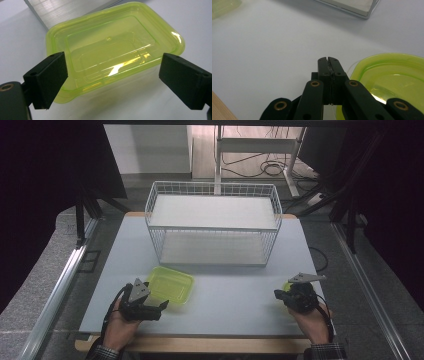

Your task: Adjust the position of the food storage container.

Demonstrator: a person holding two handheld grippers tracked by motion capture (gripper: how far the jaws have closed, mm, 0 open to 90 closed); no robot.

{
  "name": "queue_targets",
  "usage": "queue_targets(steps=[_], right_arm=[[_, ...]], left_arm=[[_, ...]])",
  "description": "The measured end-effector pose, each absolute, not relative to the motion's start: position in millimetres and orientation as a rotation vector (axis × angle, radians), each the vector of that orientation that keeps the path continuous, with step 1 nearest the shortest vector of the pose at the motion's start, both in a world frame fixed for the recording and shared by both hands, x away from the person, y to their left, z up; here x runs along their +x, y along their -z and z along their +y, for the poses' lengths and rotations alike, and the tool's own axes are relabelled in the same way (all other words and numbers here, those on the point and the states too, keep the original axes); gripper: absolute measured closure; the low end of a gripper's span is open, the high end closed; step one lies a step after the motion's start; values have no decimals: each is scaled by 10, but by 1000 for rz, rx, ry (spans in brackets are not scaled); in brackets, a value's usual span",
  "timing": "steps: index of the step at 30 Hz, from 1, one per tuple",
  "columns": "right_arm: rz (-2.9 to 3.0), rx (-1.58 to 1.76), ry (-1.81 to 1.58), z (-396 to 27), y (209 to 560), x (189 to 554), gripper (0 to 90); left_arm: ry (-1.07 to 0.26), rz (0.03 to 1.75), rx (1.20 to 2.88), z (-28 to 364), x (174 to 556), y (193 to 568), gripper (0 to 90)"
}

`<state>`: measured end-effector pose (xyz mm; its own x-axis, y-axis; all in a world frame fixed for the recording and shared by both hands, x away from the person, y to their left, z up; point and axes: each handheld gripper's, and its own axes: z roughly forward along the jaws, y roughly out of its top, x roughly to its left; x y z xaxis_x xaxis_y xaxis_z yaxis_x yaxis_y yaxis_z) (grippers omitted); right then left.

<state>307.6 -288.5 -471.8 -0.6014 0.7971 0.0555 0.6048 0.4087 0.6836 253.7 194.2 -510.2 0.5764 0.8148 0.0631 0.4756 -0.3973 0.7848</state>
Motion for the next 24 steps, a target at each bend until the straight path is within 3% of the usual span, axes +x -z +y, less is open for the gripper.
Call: queue_targets(steps=[4, 7, 10, 11, 12, 17, 24], right_arm=[[2382, 1199, -998, -2836, 4704, 3057, 866], [2381, 1183, -1008, -2794, 4708, 3040, 857], [2381, 1162, -1012, -2755, 4719, 3026, 861], [2381, 1162, -1012, -2755, 4719, 3026, 861], [2387, 1149, -1015, -2726, 4727, 3018, 862], [2402, 1127, -1038, -2666, 4740, 3002, 862], [2412, 1135, -1056, -2617, 4763, 2996, 861]], left_arm=[[-545, 1019, 2028, 1985, 2535, 5057, 77], [-568, 1016, 2034, 2036, 2538, 5023, 160], [-581, 1039, 2009, 2121, 2551, 4990, 294], [-580, 1046, 1997, 2156, 2558, 4975, 294], [-591, 1068, 1976, 2228, 2578, 4951, 424], [-611, 1150, 1939, 2417, 2649, 4973, 658], [-592, 1221, 1953, 2578, 2771, 5080, 859]])
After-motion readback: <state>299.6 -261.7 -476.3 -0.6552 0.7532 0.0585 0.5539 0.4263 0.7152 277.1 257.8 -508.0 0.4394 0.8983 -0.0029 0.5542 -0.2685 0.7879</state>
